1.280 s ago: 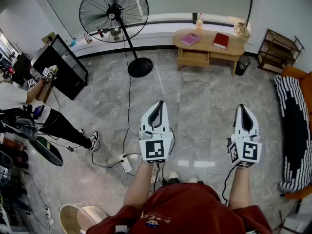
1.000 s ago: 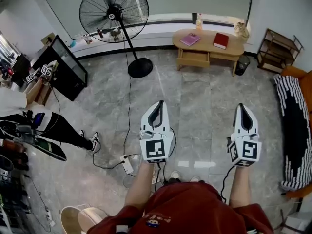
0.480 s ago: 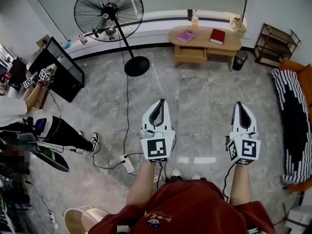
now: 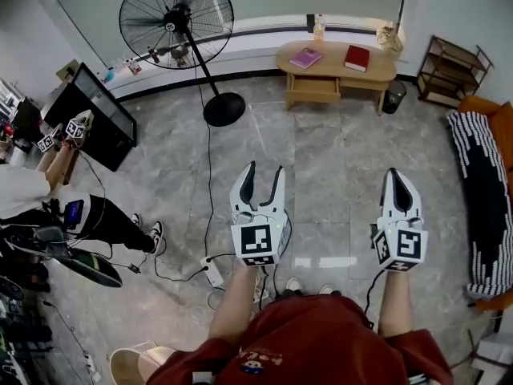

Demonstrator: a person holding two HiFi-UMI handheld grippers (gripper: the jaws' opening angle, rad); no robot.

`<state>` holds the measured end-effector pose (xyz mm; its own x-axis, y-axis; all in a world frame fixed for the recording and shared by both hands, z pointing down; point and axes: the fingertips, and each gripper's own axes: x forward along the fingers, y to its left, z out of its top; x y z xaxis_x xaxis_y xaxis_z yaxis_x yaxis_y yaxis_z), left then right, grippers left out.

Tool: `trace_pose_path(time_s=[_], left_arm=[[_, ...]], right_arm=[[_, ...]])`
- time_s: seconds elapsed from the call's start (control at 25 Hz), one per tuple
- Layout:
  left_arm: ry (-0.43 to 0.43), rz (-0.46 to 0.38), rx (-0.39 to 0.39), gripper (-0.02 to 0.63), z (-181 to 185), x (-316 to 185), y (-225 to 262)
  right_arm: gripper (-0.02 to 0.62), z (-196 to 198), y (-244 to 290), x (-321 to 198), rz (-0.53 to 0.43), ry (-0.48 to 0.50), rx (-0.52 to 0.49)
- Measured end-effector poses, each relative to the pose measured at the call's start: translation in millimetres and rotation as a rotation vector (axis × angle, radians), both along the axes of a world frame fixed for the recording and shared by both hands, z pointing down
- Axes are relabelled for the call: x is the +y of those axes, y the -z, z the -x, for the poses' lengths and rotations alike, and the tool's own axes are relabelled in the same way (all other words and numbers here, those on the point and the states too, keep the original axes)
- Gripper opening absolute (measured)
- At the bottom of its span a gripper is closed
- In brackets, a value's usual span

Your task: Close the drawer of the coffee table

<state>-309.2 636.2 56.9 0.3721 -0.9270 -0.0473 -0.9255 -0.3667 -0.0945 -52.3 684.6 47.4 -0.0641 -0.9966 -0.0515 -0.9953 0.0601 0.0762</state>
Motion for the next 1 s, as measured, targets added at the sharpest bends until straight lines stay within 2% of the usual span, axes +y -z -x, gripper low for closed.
trace_pose_path(time_s=[0.36, 0.56, 0.8, 1.0], left_arm=[[-0.042, -0.010, -0.001, 0.210, 16, -9, -8], [-0.048, 0.011, 0.008, 0.210, 19, -24, -19], [-0.060, 0.027, 0.001, 0.210, 2, -50, -37], [-0.046, 0.045, -0.020, 0.210, -25, -96, -51]], right_arm=[[-0.003, 18, -13, 2, 0.014, -0.037, 0.006], [-0.003, 21, -18, -5, 0.023, -0.039, 0.018], [-0.003, 3, -31, -31, 0.018, -0.048, -0.007], [-0.003, -21, -47, -77, 0.048, -0.041, 0.000]])
